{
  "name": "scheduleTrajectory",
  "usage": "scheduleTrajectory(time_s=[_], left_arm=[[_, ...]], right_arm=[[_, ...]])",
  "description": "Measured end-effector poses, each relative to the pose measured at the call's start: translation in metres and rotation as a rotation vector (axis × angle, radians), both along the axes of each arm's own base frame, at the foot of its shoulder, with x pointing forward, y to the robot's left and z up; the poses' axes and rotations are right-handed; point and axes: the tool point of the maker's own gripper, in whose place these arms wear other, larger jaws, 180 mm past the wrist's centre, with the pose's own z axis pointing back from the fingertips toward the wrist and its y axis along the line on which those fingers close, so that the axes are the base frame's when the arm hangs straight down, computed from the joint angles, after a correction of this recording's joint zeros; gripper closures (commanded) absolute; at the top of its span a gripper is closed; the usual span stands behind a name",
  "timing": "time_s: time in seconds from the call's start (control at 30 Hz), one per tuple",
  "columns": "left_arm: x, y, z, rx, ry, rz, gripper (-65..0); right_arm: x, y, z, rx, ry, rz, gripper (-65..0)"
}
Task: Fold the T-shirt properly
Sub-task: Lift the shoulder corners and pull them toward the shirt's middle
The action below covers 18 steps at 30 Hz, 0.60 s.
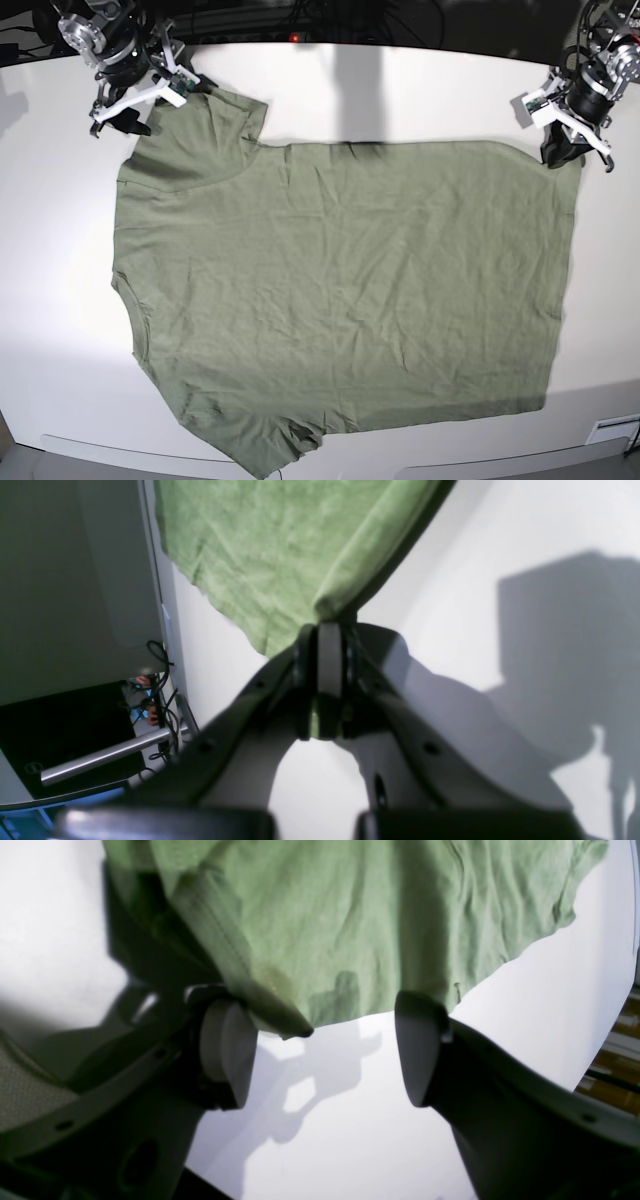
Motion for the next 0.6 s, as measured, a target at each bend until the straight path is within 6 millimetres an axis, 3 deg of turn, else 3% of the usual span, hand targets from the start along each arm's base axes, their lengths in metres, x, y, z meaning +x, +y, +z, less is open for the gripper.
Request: scheduleTrajectory(time_s=[0.1, 0.17, 0.47, 0.6], left_arm=[[0.0, 0.0, 0.0, 0.0, 0.0, 0.0, 0.0], [0.0, 0.0, 0.0, 0.0, 0.0, 0.0, 0.0], [0.0, 0.0, 0.0, 0.0, 0.0, 0.0, 0.0], [0.0, 0.0, 0.0, 0.0, 0.0, 0.0, 0.0]], right_arm=[[0.0, 0.001, 0.0, 0.005, -0.002, 0.003, -42.3], [0.0, 0.001, -0.001, 0.007, 0.001, 0.004, -38.7], [-0.009, -0.005, -0.007, -0.019, 0.042, -0.002, -2.3], [-0.01, -0.005, -0.007, -0.021, 0.047, -0.004, 0.0]])
